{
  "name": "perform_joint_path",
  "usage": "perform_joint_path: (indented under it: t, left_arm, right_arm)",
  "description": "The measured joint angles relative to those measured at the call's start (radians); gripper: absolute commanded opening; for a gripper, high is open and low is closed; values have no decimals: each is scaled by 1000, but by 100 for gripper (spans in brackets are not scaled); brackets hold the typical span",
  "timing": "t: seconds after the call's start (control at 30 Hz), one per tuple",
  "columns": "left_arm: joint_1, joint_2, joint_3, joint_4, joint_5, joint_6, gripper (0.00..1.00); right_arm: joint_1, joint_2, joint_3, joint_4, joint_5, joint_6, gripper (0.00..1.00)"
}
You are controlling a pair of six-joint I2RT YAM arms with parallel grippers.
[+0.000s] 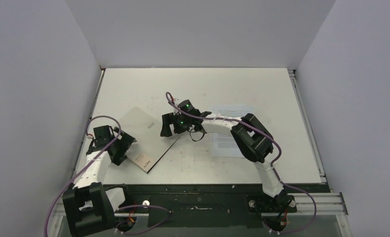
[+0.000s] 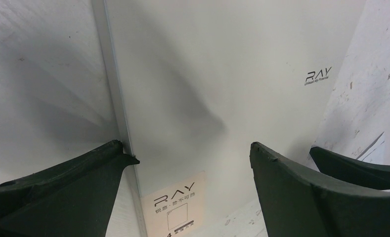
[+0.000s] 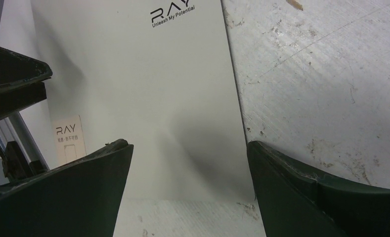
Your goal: Put the files into the folder
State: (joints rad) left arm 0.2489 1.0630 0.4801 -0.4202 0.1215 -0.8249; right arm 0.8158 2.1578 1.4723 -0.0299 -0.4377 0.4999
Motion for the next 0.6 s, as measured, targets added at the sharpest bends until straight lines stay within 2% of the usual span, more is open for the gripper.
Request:
perform_joint_path:
  t: [0.27, 0.33, 0.6]
  left_arm:
    - [-53, 57, 2, 67, -9, 10, 100]
    - [-87, 75, 10, 84, -20, 10, 94]
    - [-227, 188, 70, 149, -48, 16, 90]
  right_arm:
    - [-6, -50, -108, 99, 6, 10, 90]
    - [-10, -76, -146, 108, 18, 10, 90]
    - [-22, -201, -321, 134, 86, 11, 90]
